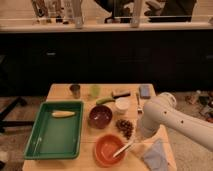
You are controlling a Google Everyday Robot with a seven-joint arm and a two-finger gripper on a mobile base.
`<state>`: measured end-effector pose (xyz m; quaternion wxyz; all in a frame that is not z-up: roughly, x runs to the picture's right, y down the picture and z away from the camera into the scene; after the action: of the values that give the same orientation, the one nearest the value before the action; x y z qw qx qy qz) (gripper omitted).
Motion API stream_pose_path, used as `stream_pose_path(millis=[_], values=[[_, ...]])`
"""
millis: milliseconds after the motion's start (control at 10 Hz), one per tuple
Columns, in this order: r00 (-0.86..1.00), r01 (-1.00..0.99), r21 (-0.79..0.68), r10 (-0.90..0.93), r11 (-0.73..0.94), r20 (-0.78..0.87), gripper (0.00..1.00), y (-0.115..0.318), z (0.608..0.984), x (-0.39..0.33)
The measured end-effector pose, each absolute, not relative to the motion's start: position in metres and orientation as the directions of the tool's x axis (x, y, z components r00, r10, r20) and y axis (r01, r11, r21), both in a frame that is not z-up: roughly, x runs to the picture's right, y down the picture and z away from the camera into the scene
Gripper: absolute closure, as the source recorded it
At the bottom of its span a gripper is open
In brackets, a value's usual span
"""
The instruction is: Place brush in red bowl
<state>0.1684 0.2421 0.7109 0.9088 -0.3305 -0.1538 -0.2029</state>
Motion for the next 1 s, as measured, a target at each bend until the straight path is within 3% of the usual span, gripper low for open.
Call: stream_pose_path(millis=[1000], values=[[0.797,0.587,-0.508,-0.34,0.63,0.5,1.0,0.276,0.697,0.109]])
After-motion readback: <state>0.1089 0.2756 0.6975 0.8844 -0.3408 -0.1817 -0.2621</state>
